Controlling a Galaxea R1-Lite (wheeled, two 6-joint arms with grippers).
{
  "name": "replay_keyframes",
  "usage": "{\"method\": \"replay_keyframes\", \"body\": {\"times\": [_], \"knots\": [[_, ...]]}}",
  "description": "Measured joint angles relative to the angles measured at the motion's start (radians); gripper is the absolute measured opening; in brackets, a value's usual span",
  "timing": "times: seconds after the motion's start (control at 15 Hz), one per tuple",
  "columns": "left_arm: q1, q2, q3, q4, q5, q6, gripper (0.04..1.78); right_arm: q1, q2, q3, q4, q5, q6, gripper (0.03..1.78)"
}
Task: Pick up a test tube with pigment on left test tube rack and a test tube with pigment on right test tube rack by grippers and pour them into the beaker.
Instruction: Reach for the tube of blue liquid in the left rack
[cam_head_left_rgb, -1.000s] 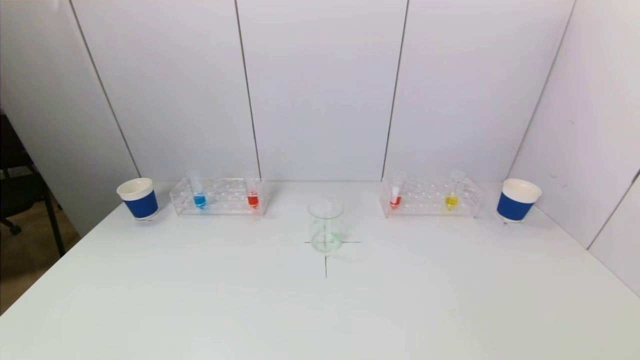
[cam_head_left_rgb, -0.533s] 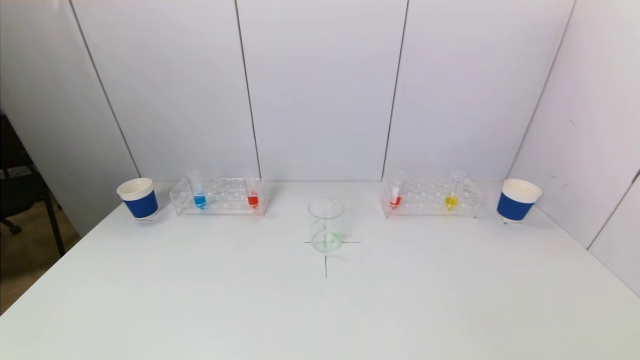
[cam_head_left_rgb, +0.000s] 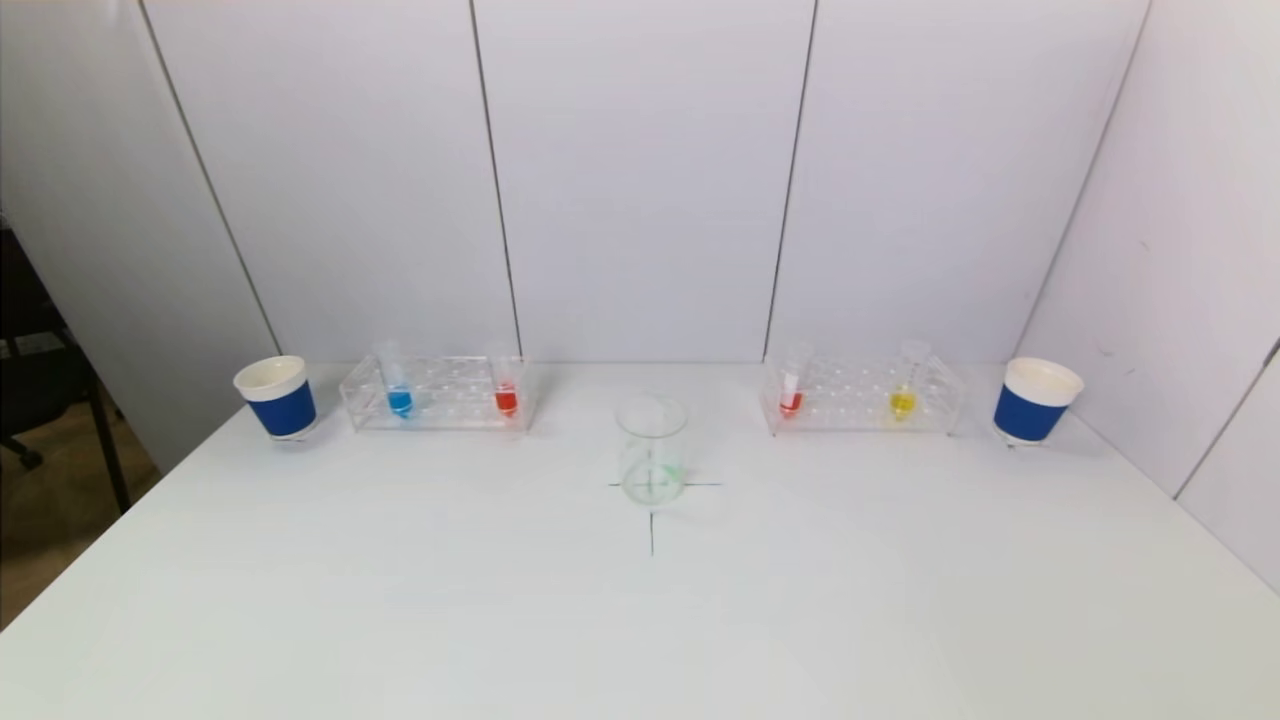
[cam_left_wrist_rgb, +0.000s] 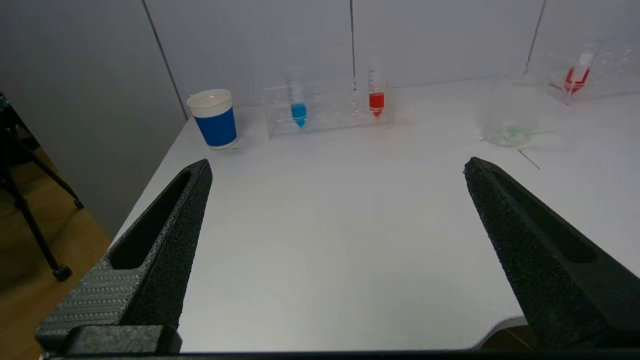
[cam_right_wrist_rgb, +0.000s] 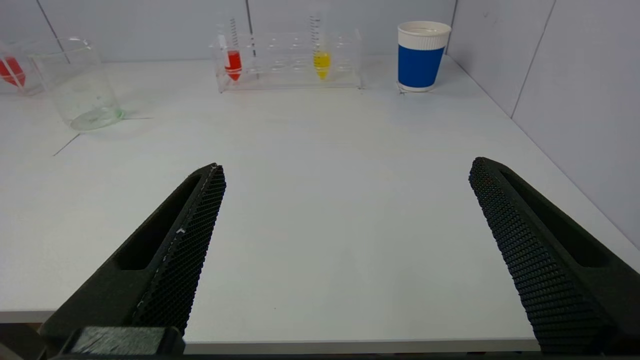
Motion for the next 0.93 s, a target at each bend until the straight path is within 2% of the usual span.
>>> {"method": "replay_keyframes", "body": {"times": [0.2,0.4,0.93], "knots": [[-0.001,0.169,-0.161,-0.001,0.001,-0.002,1.76,0.0,0.0,0.0,0.0,0.0,0.0,1.77],[-0.001,0.367,-0.256,-0.08,0.0,-0.001,1.76,0.0,0.0,0.0,0.0,0.0,0.0,1.77],[0.009,0.911,-0.275,-0.525,-0.045,-0.011,1.76,0.0,0.0,0.0,0.0,0.0,0.0,1.77]]}}
